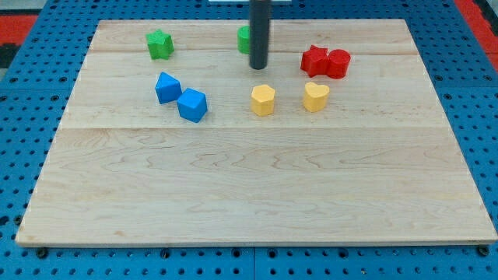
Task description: Nudge the blue triangle left a bit
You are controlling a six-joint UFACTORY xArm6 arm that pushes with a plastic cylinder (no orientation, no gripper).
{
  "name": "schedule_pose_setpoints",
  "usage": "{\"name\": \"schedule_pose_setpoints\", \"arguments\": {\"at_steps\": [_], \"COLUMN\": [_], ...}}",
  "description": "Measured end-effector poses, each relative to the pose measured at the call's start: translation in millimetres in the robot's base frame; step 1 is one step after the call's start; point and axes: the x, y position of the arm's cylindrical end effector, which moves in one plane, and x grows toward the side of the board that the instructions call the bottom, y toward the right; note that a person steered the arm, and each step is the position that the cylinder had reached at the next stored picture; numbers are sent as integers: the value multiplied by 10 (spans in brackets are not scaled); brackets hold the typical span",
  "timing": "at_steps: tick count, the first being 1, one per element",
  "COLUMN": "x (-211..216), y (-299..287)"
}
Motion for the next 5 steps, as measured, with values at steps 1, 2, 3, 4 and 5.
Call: {"name": "schedule_pose_setpoints", "arguments": {"at_steps": [1, 2, 3, 4, 5], "x": [37, 254, 353, 513, 105], "y": [-235, -771, -818, -1029, -1421]}}
